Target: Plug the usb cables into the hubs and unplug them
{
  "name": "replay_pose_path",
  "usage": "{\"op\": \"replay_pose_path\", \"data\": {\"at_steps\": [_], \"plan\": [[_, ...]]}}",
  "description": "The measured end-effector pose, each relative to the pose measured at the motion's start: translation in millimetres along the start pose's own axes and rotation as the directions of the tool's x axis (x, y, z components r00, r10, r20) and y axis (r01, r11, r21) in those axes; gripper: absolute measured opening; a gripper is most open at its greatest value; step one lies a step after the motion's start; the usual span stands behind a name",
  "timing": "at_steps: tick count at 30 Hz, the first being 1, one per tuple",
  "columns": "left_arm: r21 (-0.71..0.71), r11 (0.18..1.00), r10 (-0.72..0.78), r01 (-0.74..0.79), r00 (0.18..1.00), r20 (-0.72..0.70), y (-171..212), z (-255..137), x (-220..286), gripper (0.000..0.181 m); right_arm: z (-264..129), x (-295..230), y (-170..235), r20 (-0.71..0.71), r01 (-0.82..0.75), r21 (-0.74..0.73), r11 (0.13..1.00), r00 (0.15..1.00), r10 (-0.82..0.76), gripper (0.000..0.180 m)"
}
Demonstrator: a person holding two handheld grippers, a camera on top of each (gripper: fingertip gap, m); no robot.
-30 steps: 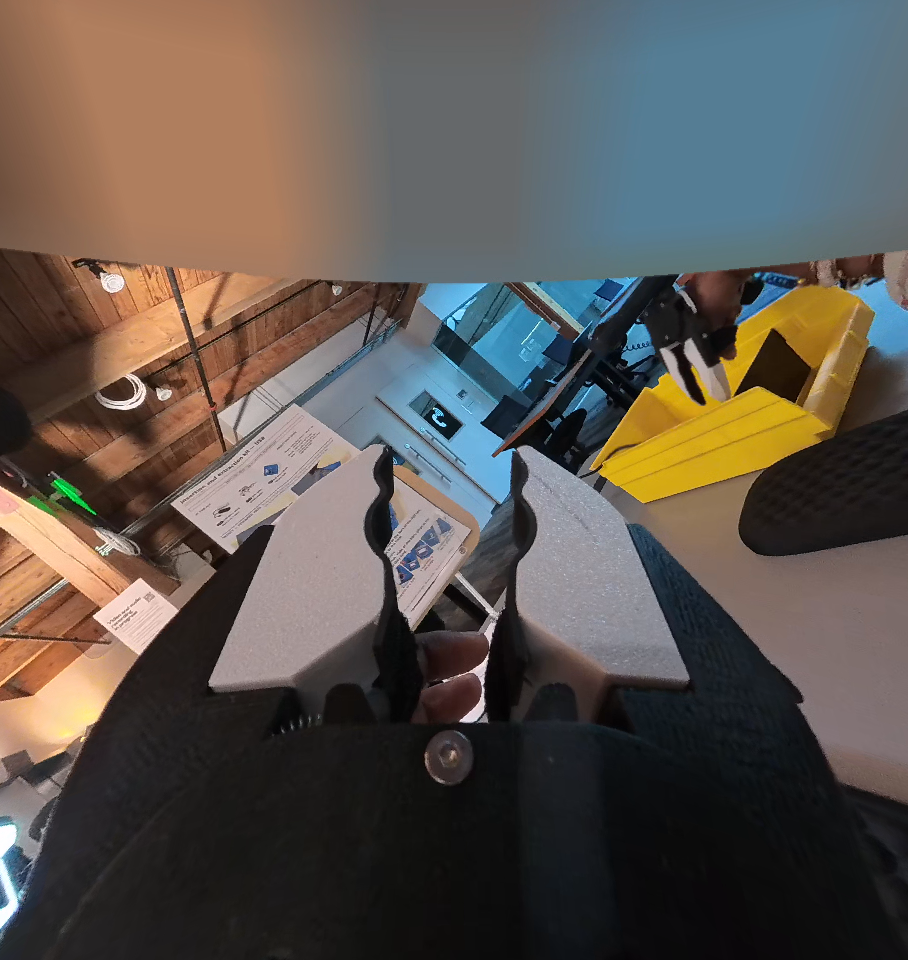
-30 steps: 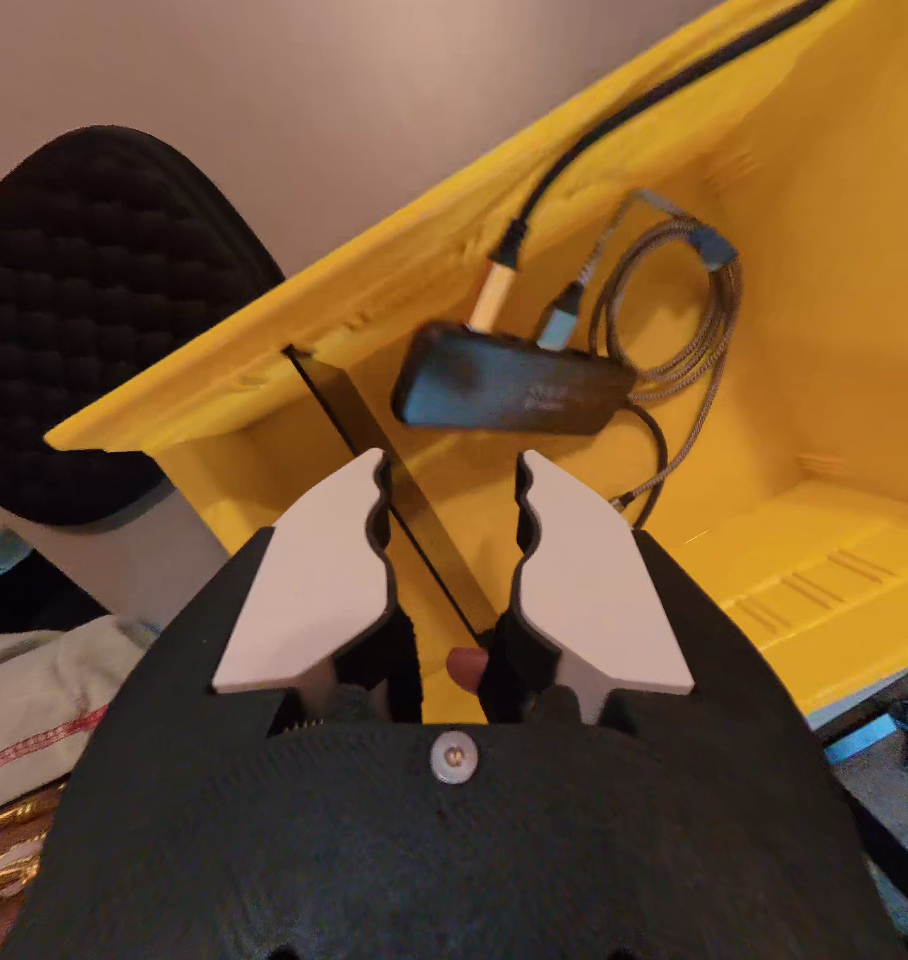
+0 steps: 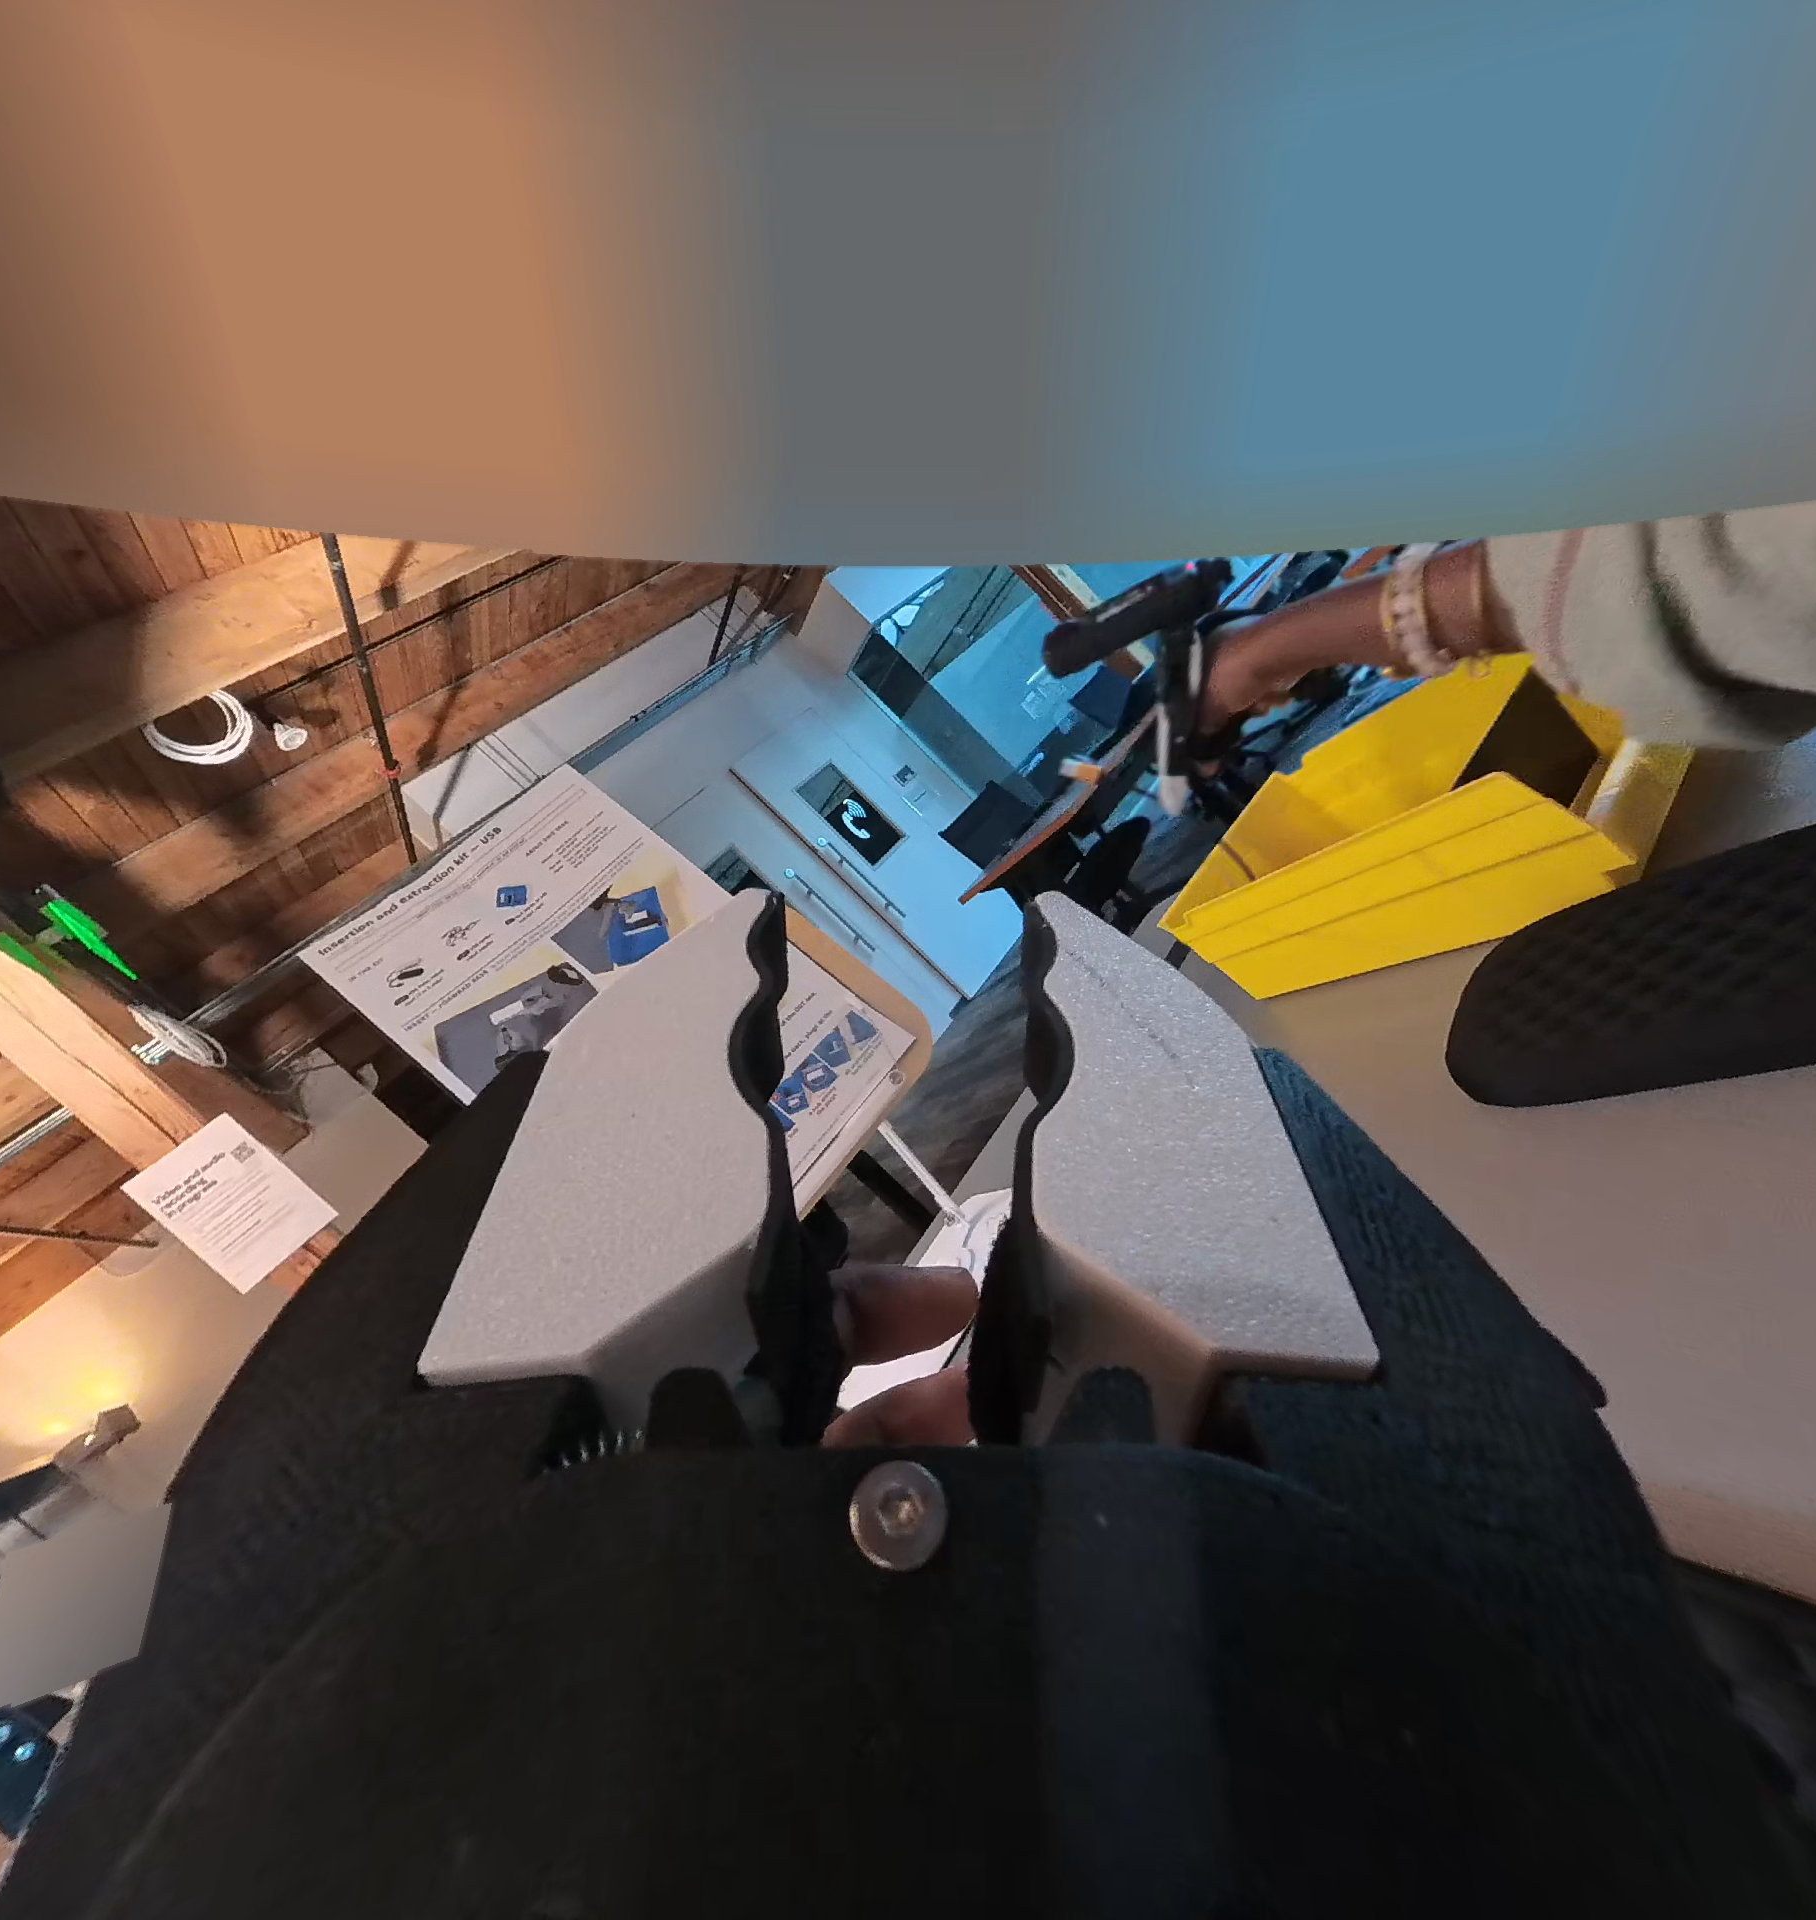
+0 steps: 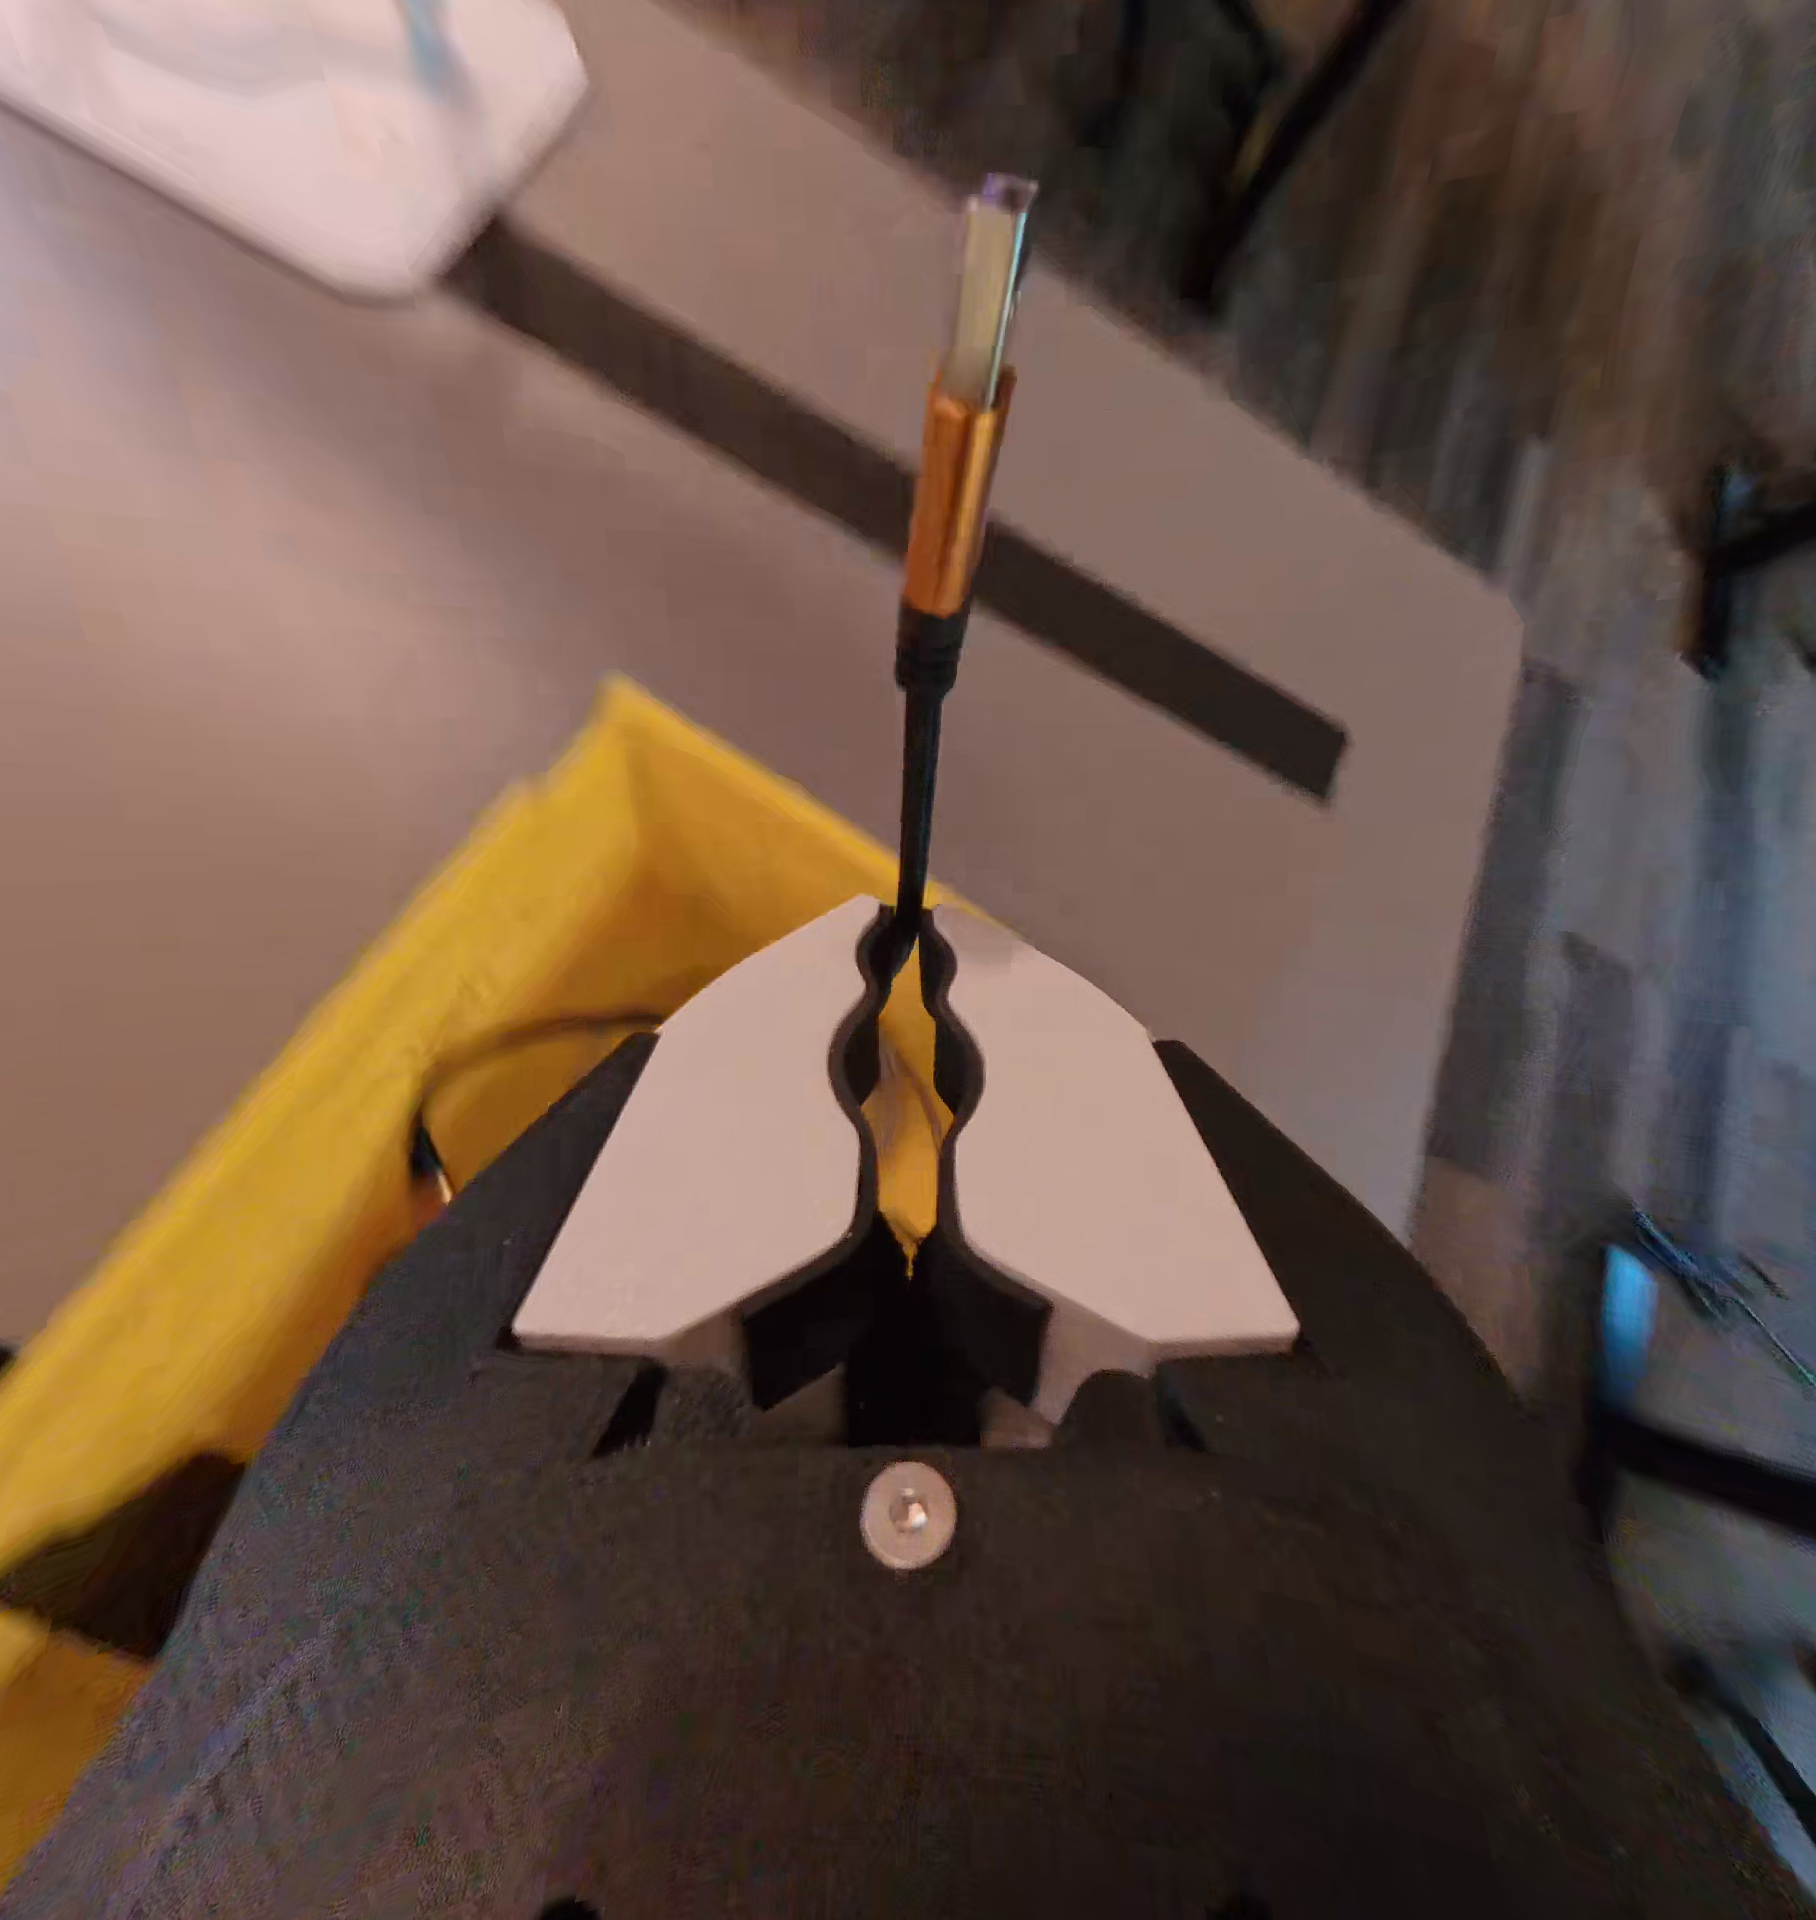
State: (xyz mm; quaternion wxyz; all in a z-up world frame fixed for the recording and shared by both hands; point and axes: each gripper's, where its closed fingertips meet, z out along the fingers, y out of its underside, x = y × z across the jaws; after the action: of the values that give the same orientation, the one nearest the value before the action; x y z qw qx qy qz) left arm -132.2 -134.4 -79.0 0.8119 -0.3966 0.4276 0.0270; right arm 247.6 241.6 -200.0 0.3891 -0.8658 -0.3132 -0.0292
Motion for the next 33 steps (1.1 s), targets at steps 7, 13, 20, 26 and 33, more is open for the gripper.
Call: {"op": "replay_pose_path", "data": {"at_steps": [7, 13, 20, 26, 33], "plan": [[0.010, 1.000, 0.006, -0.006, 1.000, -0.011, -6.9, 3.3, 4.8, 0.043, 0.0, -18.4, 137.2, 0.054, 0.030, -0.469, 0.883, 0.999, -0.006, 0.010], [-0.049, 0.999, -0.020, 0.021, 1.000, 0.016, 0.4, 3.7, -1.7, 0.043, -6.5, -25.9, 151.2, 0.028, 0.064, -0.481, 0.874, 0.998, -0.058, 0.039], [-0.209, 0.961, -0.178, 0.183, 0.983, 0.045, 34.2, -2.0, -10.9, 0.050, -68.3, -50.6, 67.8, -0.114, 0.114, 0.050, 0.992, 0.988, -0.107, 0.091], [-0.192, 0.907, -0.343, 0.376, 0.921, 0.182, 45.3, -8.2, -35.2, 0.081, -193.0, -176.6, -26.1, 0.136, -0.036, 0.782, 0.623, 0.984, -0.115, 0.136], [-0.335, 0.841, -0.334, 0.425, 0.894, 0.298, 79.9, -29.7, -54.2, 0.101, -238.1, -302.6, -33.2, 0.240, -0.136, 0.924, 0.358, 0.934, -0.264, 0.146]]}}
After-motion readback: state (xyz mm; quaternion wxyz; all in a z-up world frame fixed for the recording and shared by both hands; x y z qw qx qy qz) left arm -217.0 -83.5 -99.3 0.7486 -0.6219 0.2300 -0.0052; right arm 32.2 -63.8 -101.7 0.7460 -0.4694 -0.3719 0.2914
